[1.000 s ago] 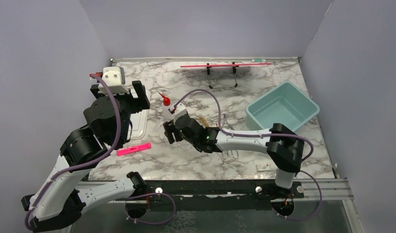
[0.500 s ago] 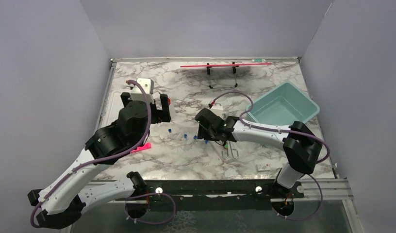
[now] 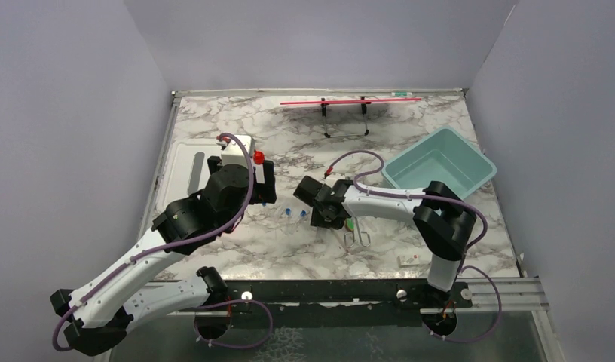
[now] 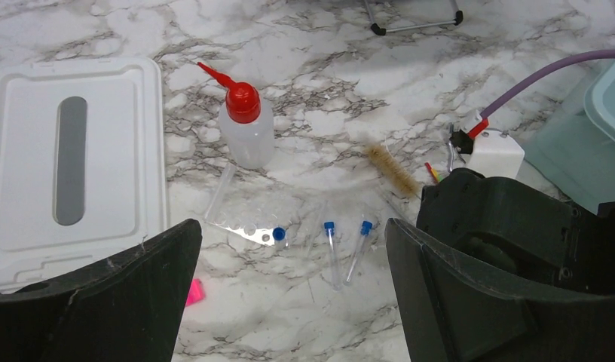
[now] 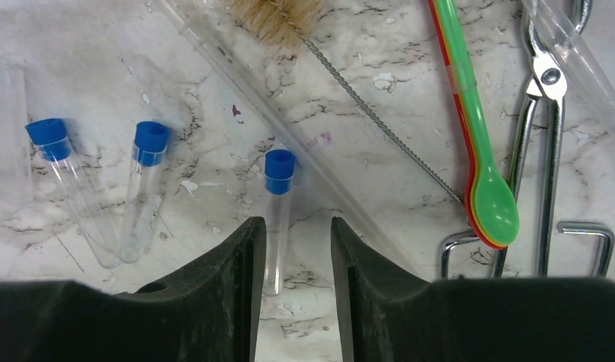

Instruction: Organize the chemistry lab equipment

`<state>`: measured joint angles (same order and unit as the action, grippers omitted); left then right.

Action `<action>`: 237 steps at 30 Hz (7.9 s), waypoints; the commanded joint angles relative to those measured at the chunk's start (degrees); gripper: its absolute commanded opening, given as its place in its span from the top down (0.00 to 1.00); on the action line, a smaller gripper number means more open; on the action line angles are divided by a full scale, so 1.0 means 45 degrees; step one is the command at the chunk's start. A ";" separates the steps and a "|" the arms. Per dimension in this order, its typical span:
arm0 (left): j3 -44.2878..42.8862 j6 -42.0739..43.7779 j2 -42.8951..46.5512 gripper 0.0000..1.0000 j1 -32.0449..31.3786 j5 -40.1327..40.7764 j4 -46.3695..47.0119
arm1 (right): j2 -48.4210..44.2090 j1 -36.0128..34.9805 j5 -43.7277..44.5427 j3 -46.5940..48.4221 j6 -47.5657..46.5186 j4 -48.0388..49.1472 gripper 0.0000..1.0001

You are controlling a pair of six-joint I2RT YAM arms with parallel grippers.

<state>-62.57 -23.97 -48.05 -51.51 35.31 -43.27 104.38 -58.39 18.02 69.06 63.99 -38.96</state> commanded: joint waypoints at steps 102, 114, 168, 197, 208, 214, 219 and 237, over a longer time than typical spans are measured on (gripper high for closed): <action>0.3930 0.5201 0.1723 0.90 -0.0077 -0.7129 0.7509 | -0.7059 0.0593 -0.3199 0.1905 -0.5083 0.4291 0.78; 0.1907 0.4760 0.2724 0.28 -0.0059 -0.2949 0.4619 | -0.5695 0.0782 -0.3083 0.1281 -1.0010 0.6966 0.80; -0.4983 0.5641 -0.1820 0.24 -0.0062 0.2836 0.4478 | 0.1034 0.0774 -0.8772 -0.1781 -1.7317 1.5730 0.87; -0.4750 0.5863 -0.1799 0.24 -0.0061 0.3227 0.4830 | 0.1721 0.0769 -0.8752 -0.1381 -1.7392 1.4597 0.71; -0.4385 0.5715 -0.1310 0.24 -0.0073 0.3228 0.4821 | -0.0086 0.0769 -0.7473 -0.1201 -1.5721 1.2965 0.37; -0.3402 0.4839 -0.0329 0.24 -0.0071 0.3236 0.4442 | -0.1807 0.0769 -0.5593 -0.1626 -1.2801 1.1524 0.36; -0.2977 0.3771 0.0242 0.23 -0.0059 0.3246 0.3260 | -0.1689 0.0096 -0.4203 -0.0384 -1.0915 0.9129 0.33; -0.4602 0.4785 0.1226 0.23 -0.0058 0.4516 0.2613 | 0.2998 -0.2023 0.2457 0.6416 -0.9424 0.2852 0.16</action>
<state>-82.11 -4.75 -42.74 -51.83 53.52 -30.59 115.74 -67.26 23.05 94.85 20.62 -20.01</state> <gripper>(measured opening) 0.769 0.825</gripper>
